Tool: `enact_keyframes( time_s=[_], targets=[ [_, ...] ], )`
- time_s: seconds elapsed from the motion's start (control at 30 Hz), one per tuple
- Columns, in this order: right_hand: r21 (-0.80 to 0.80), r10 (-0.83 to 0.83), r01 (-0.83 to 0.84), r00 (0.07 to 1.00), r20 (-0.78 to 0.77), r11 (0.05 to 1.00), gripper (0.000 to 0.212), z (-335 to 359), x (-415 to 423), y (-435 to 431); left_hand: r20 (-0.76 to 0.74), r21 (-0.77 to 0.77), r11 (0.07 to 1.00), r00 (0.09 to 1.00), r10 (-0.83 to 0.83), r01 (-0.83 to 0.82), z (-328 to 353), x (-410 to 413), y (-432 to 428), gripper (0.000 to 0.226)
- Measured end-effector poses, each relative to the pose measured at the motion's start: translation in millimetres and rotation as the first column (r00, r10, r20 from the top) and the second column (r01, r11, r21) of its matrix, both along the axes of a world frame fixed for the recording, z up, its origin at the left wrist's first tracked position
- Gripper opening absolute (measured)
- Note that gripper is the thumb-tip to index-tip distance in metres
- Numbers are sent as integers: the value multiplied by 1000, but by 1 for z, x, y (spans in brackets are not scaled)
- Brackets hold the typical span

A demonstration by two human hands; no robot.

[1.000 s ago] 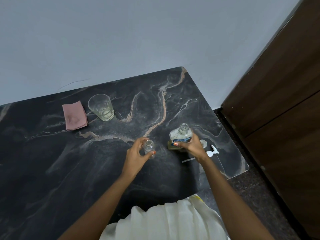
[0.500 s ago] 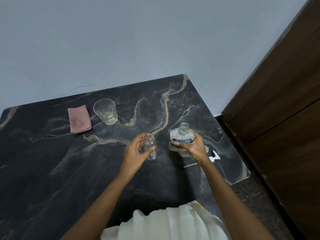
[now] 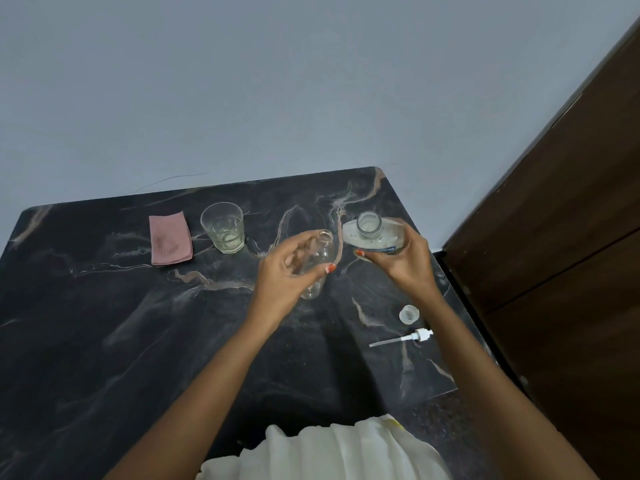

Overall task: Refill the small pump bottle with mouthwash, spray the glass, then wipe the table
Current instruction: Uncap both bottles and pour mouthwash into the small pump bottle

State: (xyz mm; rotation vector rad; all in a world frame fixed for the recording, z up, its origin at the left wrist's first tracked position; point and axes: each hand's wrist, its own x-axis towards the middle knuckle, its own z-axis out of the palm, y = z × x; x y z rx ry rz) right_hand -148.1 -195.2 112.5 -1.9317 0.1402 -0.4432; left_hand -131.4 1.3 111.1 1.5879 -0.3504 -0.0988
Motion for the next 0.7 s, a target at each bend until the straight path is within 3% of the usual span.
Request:
enact_keyframes(
  time_s=[0.23, 0.7],
  targets=[
    [-203, 58, -39, 995, 85, 978, 43, 26, 6, 3, 1, -20, 1000, 1000, 5, -5, 9, -1, 5, 54],
    [-563, 123, 25, 967, 223, 826, 39, 46, 12, 3, 11, 11, 998, 998, 60, -60, 9, -5, 11, 58]
  ],
)
